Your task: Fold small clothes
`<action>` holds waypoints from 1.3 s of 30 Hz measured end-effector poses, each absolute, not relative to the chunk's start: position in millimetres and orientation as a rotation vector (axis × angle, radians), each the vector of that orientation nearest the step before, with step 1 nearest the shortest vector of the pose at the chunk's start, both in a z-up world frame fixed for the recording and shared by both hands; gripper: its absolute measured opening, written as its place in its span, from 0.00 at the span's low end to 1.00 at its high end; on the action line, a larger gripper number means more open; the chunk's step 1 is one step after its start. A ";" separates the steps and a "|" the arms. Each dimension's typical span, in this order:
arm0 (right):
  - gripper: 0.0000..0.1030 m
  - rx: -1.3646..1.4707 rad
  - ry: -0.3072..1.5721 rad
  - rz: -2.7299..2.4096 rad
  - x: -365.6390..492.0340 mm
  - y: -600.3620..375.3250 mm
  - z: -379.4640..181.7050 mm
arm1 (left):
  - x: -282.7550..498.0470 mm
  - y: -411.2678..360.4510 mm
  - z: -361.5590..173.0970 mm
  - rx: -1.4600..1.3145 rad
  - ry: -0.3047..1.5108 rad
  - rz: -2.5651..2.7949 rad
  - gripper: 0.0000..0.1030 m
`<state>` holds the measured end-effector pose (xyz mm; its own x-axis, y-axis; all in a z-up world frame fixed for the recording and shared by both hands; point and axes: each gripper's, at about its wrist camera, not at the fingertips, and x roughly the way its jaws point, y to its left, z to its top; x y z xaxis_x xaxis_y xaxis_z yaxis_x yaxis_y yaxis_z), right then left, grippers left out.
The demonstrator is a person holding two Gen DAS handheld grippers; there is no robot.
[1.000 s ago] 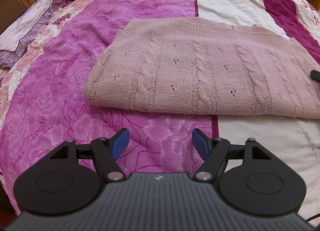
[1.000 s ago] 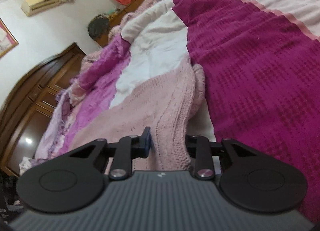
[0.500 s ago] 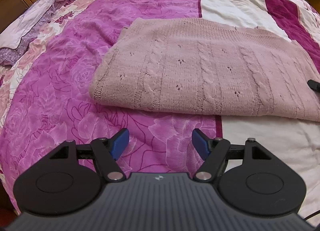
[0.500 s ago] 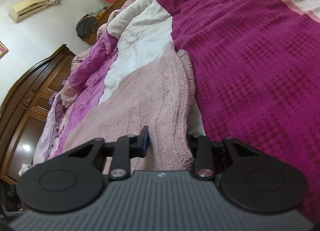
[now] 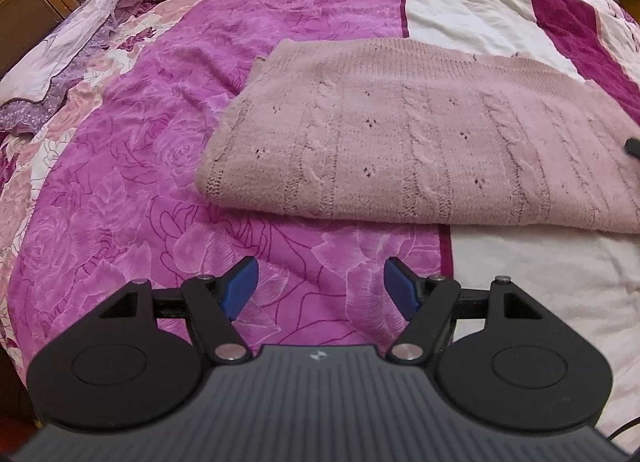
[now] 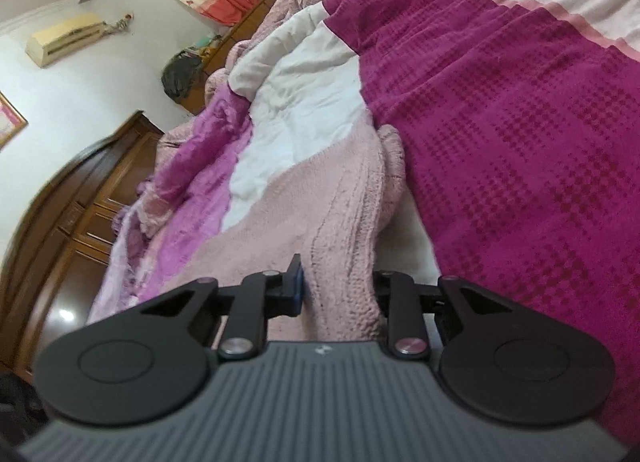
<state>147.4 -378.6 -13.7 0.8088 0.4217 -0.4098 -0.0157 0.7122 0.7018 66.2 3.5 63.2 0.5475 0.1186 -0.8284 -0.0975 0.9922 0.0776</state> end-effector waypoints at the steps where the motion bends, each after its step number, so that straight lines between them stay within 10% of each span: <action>1: 0.25 0.755 0.592 0.268 148.1 -378.3 -10.8 | 66.8 3.4 62.3 0.030 0.988 0.135 0.73; 39: 0.24 0.533 0.554 0.368 171.9 -249.3 91.1 | 69.3 75.9 87.9 -0.058 0.936 0.172 0.73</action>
<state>171.9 -249.3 91.1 0.7915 0.4644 -0.3973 -0.1863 0.8024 0.5669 69.3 75.9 87.9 0.5808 0.1221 -0.8048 -0.1727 0.9847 0.0248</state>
